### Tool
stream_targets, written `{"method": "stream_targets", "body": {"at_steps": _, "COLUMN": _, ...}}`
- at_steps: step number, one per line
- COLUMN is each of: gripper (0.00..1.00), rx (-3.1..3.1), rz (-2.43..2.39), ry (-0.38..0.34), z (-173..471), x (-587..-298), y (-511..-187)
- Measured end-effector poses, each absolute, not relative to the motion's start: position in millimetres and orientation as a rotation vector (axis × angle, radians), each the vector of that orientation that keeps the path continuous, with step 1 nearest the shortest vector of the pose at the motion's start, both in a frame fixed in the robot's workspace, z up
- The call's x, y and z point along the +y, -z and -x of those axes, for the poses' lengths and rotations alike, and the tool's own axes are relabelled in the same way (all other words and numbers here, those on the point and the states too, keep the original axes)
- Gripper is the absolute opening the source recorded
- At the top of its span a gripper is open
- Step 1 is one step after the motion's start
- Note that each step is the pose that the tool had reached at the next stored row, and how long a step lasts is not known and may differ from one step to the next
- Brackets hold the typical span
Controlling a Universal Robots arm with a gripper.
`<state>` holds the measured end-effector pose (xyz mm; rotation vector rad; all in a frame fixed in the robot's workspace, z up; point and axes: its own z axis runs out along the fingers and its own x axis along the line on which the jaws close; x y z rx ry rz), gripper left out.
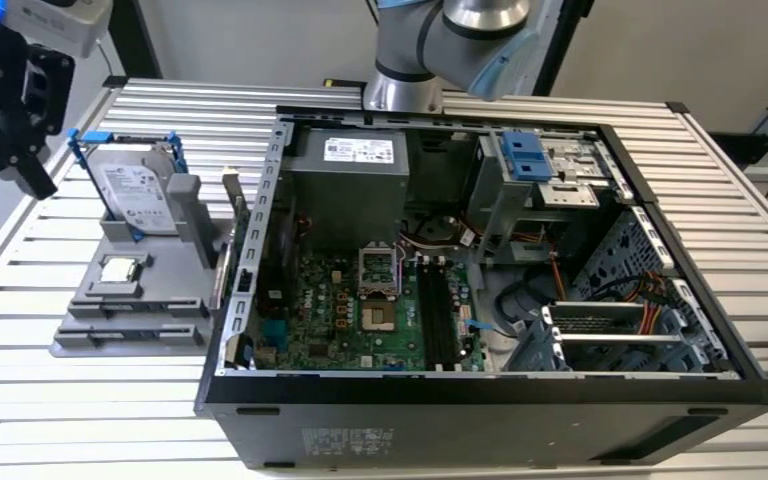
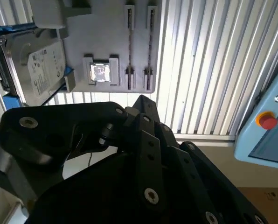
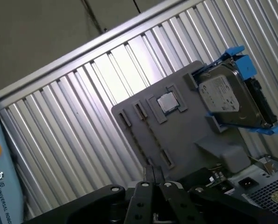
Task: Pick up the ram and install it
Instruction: 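Pick up the ram and move it above insertion slot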
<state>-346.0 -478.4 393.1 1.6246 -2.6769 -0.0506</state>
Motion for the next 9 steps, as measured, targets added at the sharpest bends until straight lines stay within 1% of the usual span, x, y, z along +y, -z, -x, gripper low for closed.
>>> {"method": "stream_targets", "body": {"at_steps": 9, "gripper": 0.0, "rx": -2.533, "rz": -1.836, "ry": 0.049, "z": 346.0, "x": -478.4, "y": -393.1}}
